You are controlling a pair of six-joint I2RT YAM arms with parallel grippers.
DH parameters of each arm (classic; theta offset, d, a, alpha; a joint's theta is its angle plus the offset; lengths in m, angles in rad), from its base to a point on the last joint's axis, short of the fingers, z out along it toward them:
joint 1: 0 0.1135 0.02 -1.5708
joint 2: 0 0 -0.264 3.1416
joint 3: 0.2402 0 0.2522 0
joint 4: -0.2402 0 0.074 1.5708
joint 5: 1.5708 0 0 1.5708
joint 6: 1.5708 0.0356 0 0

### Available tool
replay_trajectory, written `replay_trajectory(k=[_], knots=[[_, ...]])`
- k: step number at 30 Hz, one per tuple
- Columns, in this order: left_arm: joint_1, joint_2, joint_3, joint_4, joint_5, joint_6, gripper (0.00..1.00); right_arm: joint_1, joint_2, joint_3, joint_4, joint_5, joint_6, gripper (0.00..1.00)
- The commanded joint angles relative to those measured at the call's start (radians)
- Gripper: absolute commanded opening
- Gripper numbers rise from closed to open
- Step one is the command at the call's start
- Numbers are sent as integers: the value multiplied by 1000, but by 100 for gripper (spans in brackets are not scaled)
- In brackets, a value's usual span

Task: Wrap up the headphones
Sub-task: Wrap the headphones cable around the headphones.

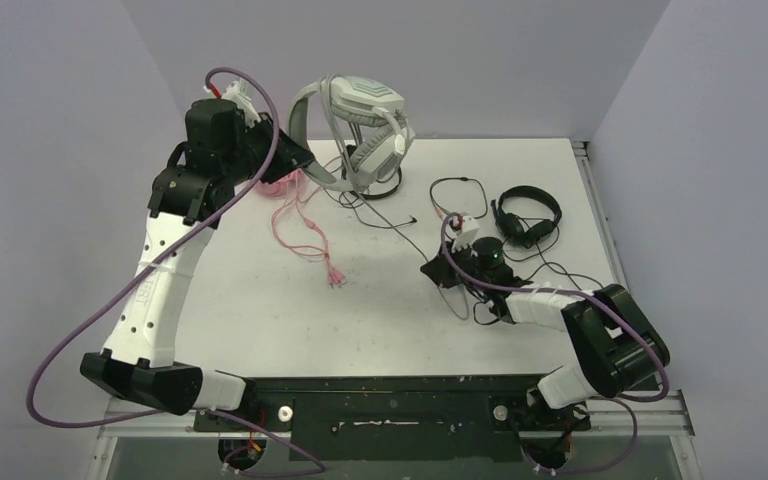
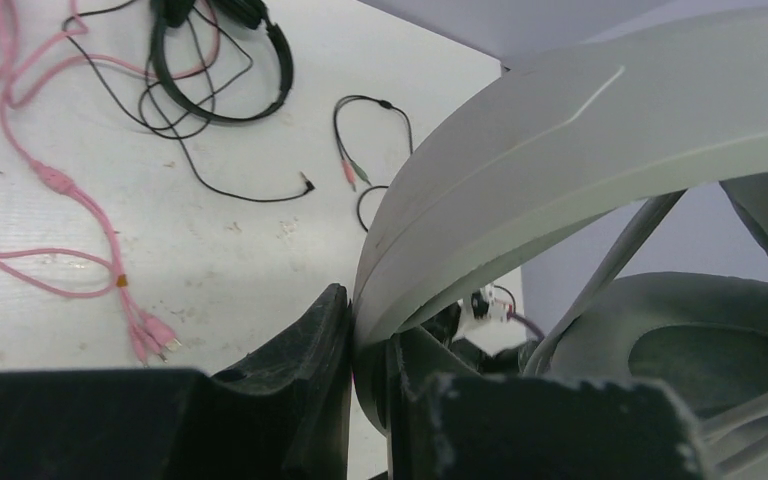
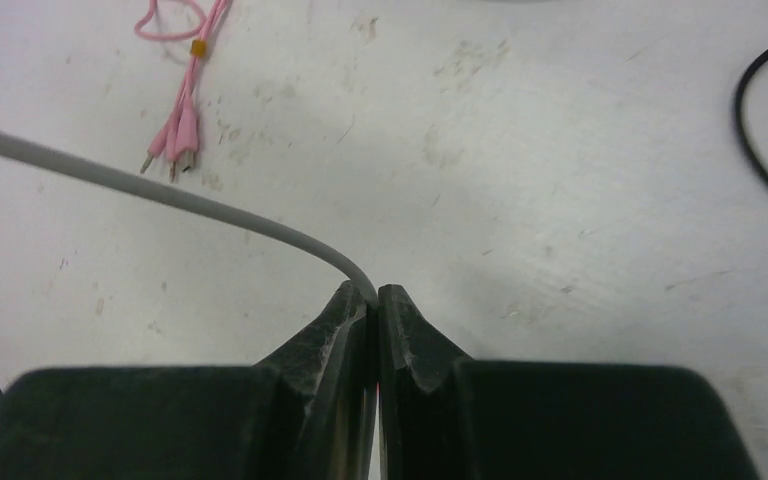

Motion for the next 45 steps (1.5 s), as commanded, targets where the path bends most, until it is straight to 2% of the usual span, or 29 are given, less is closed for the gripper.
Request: replay_trajectory(k=[1, 4, 8, 12, 15, 19, 24, 27, 36, 41, 45], knots=[[5, -112, -36, 227, 211, -55, 0, -109, 19, 140, -87, -97, 4, 0], [-2, -155, -108, 252, 276, 1, 0, -172, 19, 244, -192, -82, -24, 0], [-35, -212, -208, 270, 362, 107, 0, -288, 26, 349, -242, -135, -12, 0], [-117, -247, -273, 223, 383, 256, 0, -348, 40, 463, -309, -170, -21, 0], [-210, -256, -294, 137, 249, 399, 0, -381, 45, 559, -366, -203, -16, 0], [-319, -271, -362, 63, -20, 629, 0, -413, 32, 664, -450, -253, -17, 0], [-445, -241, -395, -4, -328, 783, 0, -426, 25, 801, -622, -320, -58, 0], [-474, -205, -397, -17, -471, 822, 0, -425, 12, 859, -701, -362, -70, 0], [-495, -88, -403, 5, -720, 913, 0, -393, -51, 888, -808, -544, -28, 0], [-499, -49, -400, 74, -789, 945, 0, -334, -73, 884, -850, -630, -2, 0], [-510, -17, -409, 128, -838, 969, 0, -293, -95, 866, -814, -693, 85, 0]])
